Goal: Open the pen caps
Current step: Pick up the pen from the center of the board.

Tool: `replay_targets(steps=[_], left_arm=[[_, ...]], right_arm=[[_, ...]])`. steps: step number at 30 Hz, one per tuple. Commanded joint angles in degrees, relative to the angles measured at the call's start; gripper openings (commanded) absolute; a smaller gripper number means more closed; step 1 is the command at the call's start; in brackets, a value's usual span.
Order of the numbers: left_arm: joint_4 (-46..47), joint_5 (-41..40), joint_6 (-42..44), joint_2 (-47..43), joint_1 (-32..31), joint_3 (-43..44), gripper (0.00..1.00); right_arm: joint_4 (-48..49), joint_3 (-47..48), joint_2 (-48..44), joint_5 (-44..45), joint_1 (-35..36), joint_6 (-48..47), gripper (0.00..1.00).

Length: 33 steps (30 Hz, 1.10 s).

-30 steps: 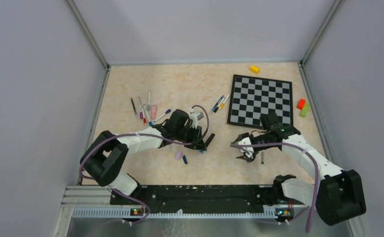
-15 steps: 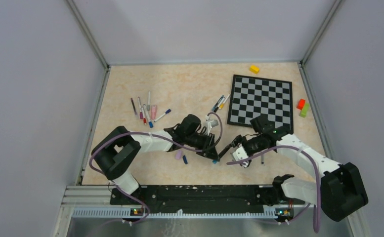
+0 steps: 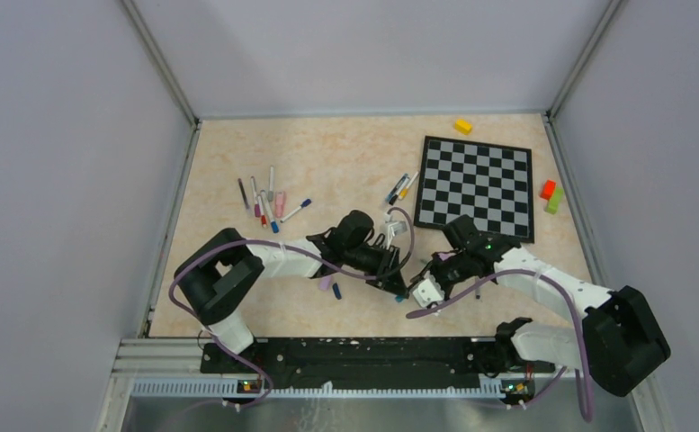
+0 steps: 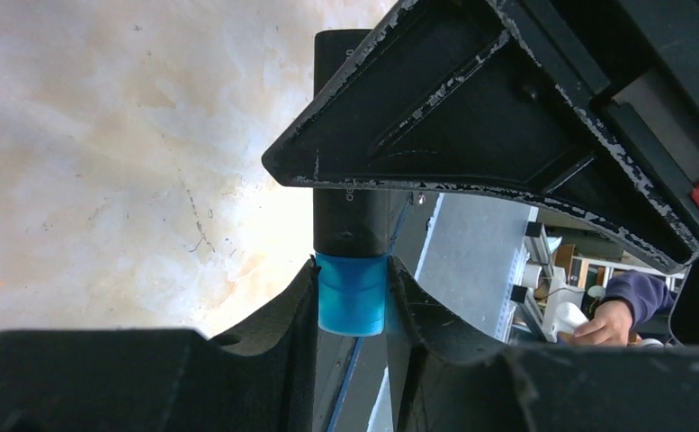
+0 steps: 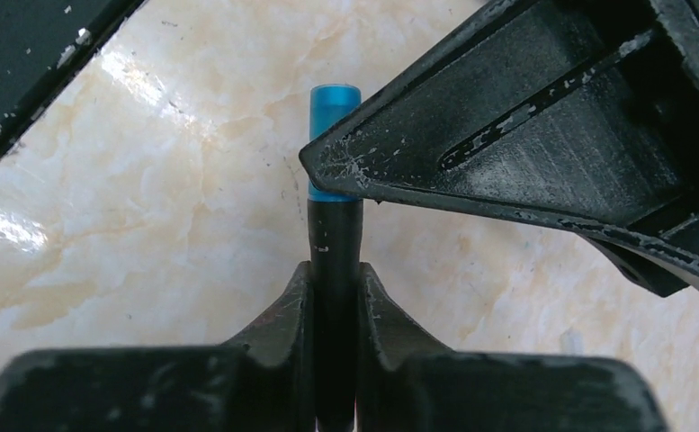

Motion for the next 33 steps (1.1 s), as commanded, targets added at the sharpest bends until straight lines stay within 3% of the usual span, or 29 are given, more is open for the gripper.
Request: replay_targets(steps=[1,3,6,11,13,17,20,28,33], left_arm=[[2.9,-0.6,-0.6,-1.9,-0.1,2.0,0.22],[2.1,-3.0,-0.2,-4.4,-0.1,1.6,0.29],[1.8,-8.9,1.3,-9.6,0.0,0.0,0.47],[7.1,-20.8,3.4,-23.8,0.5,-7.2,0.84],[11.7,-25.8,3.2,-29.7,0.6,-11.7,0.97],[24.2,-33.0,0.0,-39.8,0.6,-22.8,0.99],[35.3,-33.4,-1.7,-44.2,0.6,-29.7,0.99],[43.6,-25.3,-4.9,-36.2,0.2,-28.6,0.95],[48.9,-25.6,-4.8,-28.6,-1.3,-26.1,0.89]], right_arm=[[-0.8,-0.1,-1.5,0.0,0.6,0.7,0.0],[-2.8,0.2,-2.3,-0.3,0.6,1.1,0.0],[-11.3,3.4,-2.7,-1.3,-0.5,0.9,0.0],[-22.6,8.7,-3.4,-9.2,-7.0,3.5,0.0],[-23.3,9.6,-4.0,-12.6,-9.6,9.8,0.0],[-13.0,11.1,-5.0,-20.3,-13.6,40.1,0.0],[-7.4,10.6,-3.4,-24.8,-14.2,52.4,0.0],[-0.2,10.4,3.5,-33.4,-14.2,64.7,0.0],[5.0,8.8,3.8,-36.7,-14.2,71.0,0.0]])
